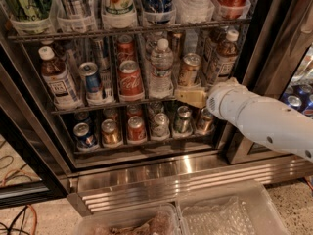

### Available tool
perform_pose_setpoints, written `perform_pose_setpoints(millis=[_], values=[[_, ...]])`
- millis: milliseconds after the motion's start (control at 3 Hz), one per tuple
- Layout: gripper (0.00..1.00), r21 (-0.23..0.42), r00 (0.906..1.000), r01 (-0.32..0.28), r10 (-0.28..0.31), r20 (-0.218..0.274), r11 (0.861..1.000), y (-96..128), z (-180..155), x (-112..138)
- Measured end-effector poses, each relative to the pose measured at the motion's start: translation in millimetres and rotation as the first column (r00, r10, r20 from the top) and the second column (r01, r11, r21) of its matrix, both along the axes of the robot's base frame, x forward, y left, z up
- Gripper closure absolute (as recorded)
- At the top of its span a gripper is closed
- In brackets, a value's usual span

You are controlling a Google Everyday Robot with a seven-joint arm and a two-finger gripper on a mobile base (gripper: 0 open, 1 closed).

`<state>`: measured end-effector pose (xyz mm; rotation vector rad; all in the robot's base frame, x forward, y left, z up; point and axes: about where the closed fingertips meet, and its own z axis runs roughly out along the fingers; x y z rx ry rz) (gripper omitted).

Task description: Pick blue plastic bottle from middle shelf of fridge

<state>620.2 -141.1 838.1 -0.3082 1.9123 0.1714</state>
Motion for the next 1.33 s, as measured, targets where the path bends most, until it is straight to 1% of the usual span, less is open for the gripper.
perform_pose_setpoints(millis=[333, 667, 1000, 1333], values=[[0.0, -0.022, 0.9984, 0.055, -0.055, 0.011, 0.998, -11, -9, 4], [0.03, -0.026, 0.9951, 0.097, -0.097, 0.017, 0.995, -13, -13, 8], [0.19, -0.032, 0.9936, 0.111, -0.11, 0.024, 0.993, -6, -12, 11], [0.2, -0.03, 0.9915, 0.125, -0.124, 0.038, 0.992, -2, -6, 15]])
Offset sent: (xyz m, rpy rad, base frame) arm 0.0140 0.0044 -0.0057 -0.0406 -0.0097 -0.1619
